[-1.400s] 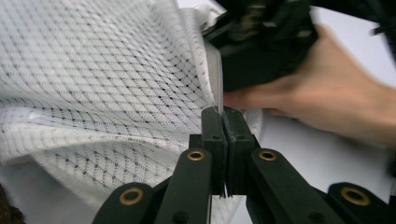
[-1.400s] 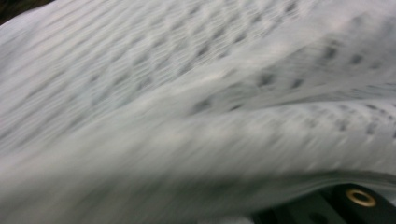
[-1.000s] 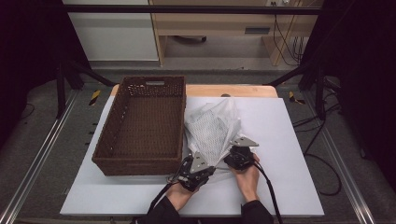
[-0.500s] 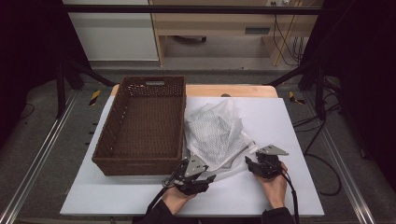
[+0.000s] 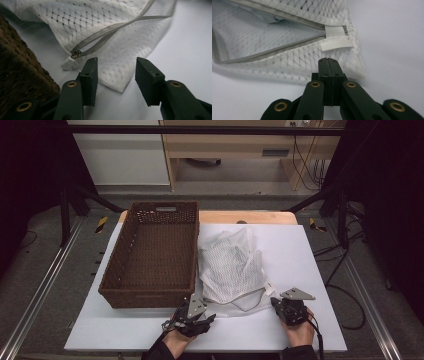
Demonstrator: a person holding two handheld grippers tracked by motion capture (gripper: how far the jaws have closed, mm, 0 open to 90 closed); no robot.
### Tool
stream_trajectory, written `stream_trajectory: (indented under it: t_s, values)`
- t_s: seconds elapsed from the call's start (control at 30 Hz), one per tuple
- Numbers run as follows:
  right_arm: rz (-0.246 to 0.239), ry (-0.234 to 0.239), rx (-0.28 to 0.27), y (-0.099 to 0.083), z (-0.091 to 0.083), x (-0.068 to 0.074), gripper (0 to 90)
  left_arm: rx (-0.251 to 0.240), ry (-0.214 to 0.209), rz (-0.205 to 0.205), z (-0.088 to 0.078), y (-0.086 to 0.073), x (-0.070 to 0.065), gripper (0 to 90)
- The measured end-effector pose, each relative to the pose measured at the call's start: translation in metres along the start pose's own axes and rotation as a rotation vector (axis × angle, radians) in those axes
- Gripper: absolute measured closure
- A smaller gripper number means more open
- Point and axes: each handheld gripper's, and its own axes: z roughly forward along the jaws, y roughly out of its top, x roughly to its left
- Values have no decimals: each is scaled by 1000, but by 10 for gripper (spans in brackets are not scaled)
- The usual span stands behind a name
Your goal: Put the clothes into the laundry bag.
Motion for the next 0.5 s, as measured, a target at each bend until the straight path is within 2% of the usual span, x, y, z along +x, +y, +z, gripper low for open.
stream_trajectory:
  t_s: [0.03, 0.07, 0.1, 0.13, 0.17, 0.2, 0.23, 0.27, 0.37, 0.4, 0.43, 0.5]
  values:
    - [-32, 2, -19, 1, -3, 0, 882, 2, 7, -7, 2, -1, 1, 535]
    - [-25, 4, -44, 3, -5, -1, 808, 5, 16, -11, 4, -1, 2, 537]
    - [-25, 4, -44, 3, -5, -1, 808, -1, 20, -13, 6, -2, 2, 537]
    - [-27, -4, -75, 5, -6, -3, 729, -1, 26, -14, 6, -2, 2, 543]
    - [-25, -15, -96, 8, -6, -5, 694, 0, 30, -14, 6, -1, 2, 547]
    - [-19, -29, -105, 11, -5, -8, 620, -2, 38, -17, 7, -1, 1, 558]
    - [-9, -80, -108, 16, 4, -15, 517, -2, 42, -22, 7, -1, 1, 573]
    - [-9, -80, -108, 16, 4, -15, 517, -1, 46, -27, 7, -1, 1, 573]
    - [61, -53, -77, 19, 19, -24, 492, 1, 69, -22, 8, 0, -2, 612]
    - [62, -66, -49, 18, 25, -26, 507, -2, 73, -20, 8, 0, -3, 648]
    - [62, -73, -33, 18, 27, -26, 527, -1, 72, -23, 9, 1, -4, 675]
    - [70, -57, -34, 18, 25, -25, 659, 3, 74, -12, 9, 2, -6, 733]
